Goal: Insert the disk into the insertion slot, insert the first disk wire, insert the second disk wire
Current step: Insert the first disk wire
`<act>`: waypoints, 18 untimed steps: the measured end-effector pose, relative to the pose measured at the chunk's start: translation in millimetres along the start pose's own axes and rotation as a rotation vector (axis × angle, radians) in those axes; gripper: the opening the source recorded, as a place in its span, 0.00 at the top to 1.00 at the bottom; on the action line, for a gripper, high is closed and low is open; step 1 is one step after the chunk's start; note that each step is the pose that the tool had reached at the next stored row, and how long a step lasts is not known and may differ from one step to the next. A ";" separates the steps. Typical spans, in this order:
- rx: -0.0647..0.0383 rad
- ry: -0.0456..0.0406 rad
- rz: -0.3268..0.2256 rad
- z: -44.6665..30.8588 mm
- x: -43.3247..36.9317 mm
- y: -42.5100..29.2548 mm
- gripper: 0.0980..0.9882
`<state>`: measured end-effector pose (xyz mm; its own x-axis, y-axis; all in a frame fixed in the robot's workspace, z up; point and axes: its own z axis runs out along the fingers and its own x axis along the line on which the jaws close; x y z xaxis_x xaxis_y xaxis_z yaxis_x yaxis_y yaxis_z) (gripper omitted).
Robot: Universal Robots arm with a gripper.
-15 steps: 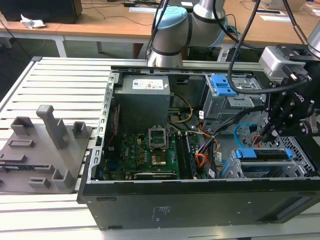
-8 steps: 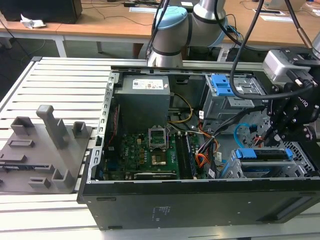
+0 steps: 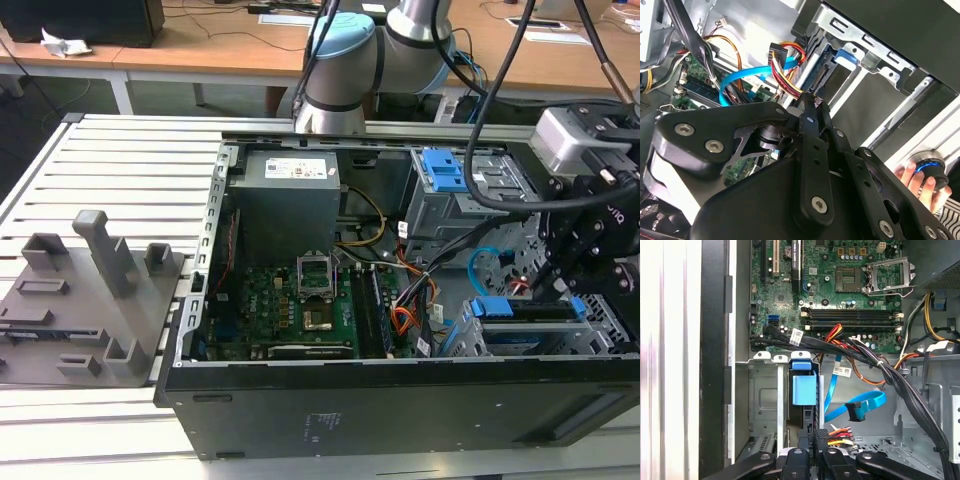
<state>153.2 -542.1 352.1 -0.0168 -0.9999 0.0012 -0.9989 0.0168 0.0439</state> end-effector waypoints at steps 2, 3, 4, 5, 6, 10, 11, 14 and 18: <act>0.000 0.0001 0.000 0.0 1.8 0.0 0.92; 0.000 0.0000 0.000 0.1 2.8 -0.1 0.92; 0.000 0.0000 0.000 0.1 3.4 -0.1 0.92; 0.000 -0.0001 0.000 0.8 3.8 -0.1 0.92; 0.000 -0.0002 0.000 1.2 3.9 -0.1 0.92; 0.000 -0.0028 0.000 3.1 3.9 -1.2 0.92; 0.000 -0.0037 0.000 3.3 3.7 -1.8 0.92; 0.000 -0.0066 0.000 4.3 0.9 -5.5 0.92; 0.000 -0.0101 0.000 5.9 -1.5 -8.9 0.92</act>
<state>161.8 -540.8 345.8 -0.0167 -0.9998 -0.0089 -0.9989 0.0163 0.0441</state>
